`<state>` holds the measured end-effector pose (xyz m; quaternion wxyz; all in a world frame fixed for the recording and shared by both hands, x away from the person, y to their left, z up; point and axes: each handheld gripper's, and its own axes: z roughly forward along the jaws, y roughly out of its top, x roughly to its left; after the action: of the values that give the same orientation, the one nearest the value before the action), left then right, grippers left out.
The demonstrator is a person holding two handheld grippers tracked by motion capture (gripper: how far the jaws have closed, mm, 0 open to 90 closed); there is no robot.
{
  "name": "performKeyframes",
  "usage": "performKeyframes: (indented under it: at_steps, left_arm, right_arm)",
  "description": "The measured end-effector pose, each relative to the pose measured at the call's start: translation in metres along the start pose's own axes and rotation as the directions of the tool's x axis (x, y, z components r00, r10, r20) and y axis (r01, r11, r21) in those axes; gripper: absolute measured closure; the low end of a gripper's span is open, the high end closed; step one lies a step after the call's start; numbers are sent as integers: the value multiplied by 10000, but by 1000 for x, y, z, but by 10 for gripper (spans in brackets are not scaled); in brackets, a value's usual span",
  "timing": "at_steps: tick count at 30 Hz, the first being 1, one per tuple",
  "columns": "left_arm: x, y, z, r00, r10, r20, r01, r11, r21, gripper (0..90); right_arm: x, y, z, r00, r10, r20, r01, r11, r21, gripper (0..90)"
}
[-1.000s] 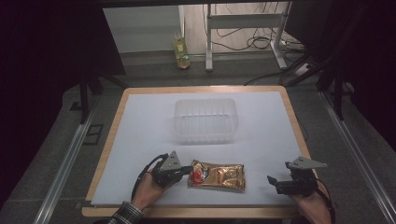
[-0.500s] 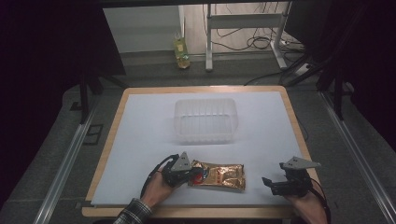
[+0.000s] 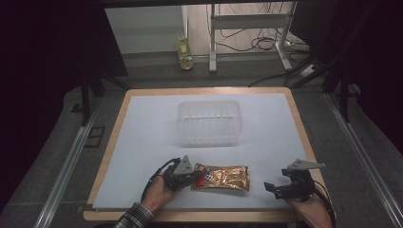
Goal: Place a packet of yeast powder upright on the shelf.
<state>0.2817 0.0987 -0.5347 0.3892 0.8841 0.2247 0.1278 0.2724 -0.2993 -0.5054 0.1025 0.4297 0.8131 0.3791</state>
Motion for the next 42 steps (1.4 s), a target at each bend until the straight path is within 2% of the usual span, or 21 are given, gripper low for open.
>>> performKeyframes:
  at_steps: [2, 4, 11, 14, 17, 21, 22, 23, 25, 28, 29, 31, 37, 42]
  left_arm:
    - [1, -5, 1, 10000, 29, -92, -26, 9994, 346, 898]
    - [3, -7, 2, 9999, -107, 16, 107, 9994, 327, 898]
    - [1, -6, 3, 9999, -119, -54, 120, 9993, 363, 898]
    - [1, -5, 3, 9999, -43, -105, 48, 9991, 433, 898]
    - [0, -5, 3, 9999, -39, -133, 45, 9990, 449, 899]
    - [0, -5, 2, 9999, -4, -157, 12, 9989, 472, 898]
    - [0, -5, 2, 9999, 0, -151, 7, 9988, 481, 898]
    - [0, -5, 2, 9999, -1, -145, 8, 9988, 491, 898]
    - [0, -5, 2, 9999, -11, -117, 17, 9988, 496, 898]
    - [-1, -6, 2, 10000, -21, -95, 26, 9987, 508, 899]
    - [-1, -5, 2, 9999, -35, -94, 40, 9987, 506, 898]
    - [-1, -6, 2, 10000, -34, -92, 39, 9987, 507, 898]
    - [0, -5, 2, 10000, -20, -7, 20, 9984, 562, 898]
    - [1, -5, 2, 10000, -63, 23, 62, 9986, 522, 898]
  right_arm:
    - [0, 0, 0, 10000, 33, -88, -33, 10000, 36, 38]
    - [1, 1, 1, 9997, 184, -139, -182, 9997, 144, 34]
    - [3, 3, 2, 9977, 486, -473, -471, 9984, 319, 59]
    - [3, 5, 4, 9938, 767, -801, -745, 9968, 300, 88]
    - [4, 6, 7, 9879, 1049, -1143, -997, 9937, 506, 109]
    - [6, 8, 10, 9823, 1184, -1450, -1113, 9922, 561, 119]
    - [7, 9, 12, 9769, 1249, -1735, -1169, 9916, 553, 118]
    - [7, 9, 12, 9769, 1249, -1735, -1169, 9916, 553, 118]
    - [9, 11, 14, 9712, 1367, -1954, -1270, 9900, 617, 118]
    - [12, 14, 20, 9577, 1637, -2368, -1484, 9856, 814, 125]
    - [14, 16, 24, 9501, 1796, -2550, -1606, 9826, 936, 139]
    - [15, 17, 26, 9472, 1861, -2611, -1647, 9811, 1016, 144]
    - [19, 23, 39, 9164, 2474, -3148, -2132, 9670, 1394, 218]
    - [22, 27, 51, 8985, 2794, -3385, -2383, 9582, 1583, 243]
